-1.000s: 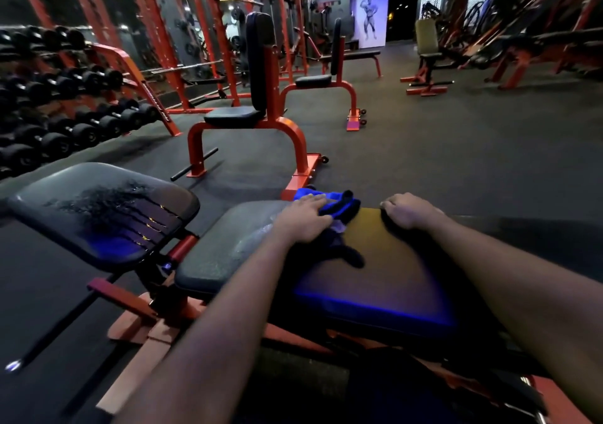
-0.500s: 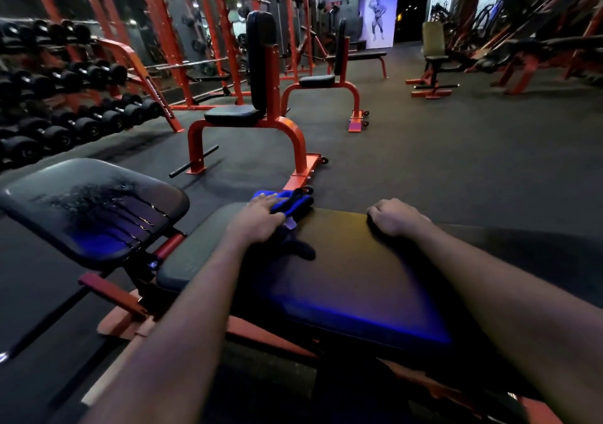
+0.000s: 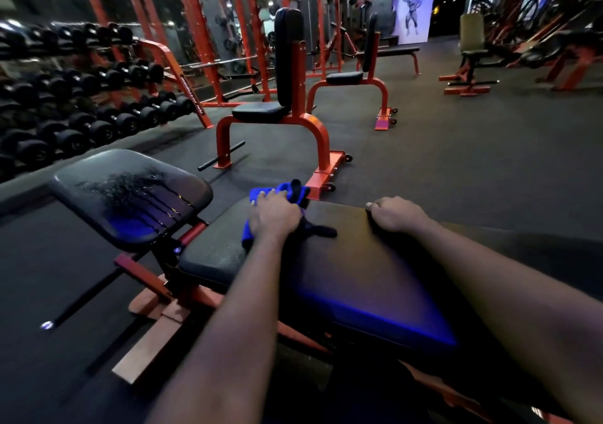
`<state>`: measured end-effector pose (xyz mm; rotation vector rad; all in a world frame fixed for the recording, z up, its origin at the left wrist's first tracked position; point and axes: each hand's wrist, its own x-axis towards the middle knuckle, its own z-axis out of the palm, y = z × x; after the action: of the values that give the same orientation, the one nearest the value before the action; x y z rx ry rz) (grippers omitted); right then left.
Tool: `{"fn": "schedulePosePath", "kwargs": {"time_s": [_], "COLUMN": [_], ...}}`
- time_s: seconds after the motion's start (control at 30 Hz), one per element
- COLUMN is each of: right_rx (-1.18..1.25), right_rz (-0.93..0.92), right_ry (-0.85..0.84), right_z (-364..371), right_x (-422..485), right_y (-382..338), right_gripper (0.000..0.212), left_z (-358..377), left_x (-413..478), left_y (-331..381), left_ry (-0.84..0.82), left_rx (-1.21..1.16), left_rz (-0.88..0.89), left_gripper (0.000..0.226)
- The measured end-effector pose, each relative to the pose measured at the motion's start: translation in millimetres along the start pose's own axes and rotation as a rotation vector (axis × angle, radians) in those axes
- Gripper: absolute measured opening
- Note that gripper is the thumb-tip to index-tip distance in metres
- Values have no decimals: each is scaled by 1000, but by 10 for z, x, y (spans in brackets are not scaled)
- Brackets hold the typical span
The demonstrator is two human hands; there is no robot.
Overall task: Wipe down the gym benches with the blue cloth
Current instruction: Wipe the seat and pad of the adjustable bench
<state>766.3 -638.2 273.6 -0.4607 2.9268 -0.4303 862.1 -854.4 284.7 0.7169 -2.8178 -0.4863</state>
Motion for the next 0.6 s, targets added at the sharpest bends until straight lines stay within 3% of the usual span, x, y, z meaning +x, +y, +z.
{"fn": "schedulePosePath", "kwargs": {"time_s": [0.07, 0.17, 0.2, 0.27, 0.37, 0.43, 0.53, 0.6], "right_rx": [-24, -48, -64, -84, -2, 34, 44, 34], "right_rz": [50, 111, 118, 109, 0, -28, -11, -21], "right_ry": [7, -28, -37, -42, -61, -28, 7, 7], "right_z": [2, -107, -137, -153, -4, 103, 170, 176], "right_x": [0, 11, 22, 39, 153, 197, 233, 244], "right_y": [-32, -212, -287, -492, -730, -795, -753, -752], "right_gripper": [54, 51, 49, 46, 49, 52, 54, 56], "left_z": [70, -110, -165, -211, -125, -108, -240, -292], "left_x": [-66, -10, 40, 104, 122, 146, 250, 305], "left_y": [113, -145, -303, -481, -352, -356, -600, -670], "left_ry": [23, -141, -169, -75, 69, 38, -137, -138], "left_rx": [39, -110, -161, -205, -47, -34, -118, -129], "left_rz": [122, 243, 203, 33, -80, -21, 9, -28], "left_gripper": [51, 51, 51, 48, 44, 48, 55, 53]}}
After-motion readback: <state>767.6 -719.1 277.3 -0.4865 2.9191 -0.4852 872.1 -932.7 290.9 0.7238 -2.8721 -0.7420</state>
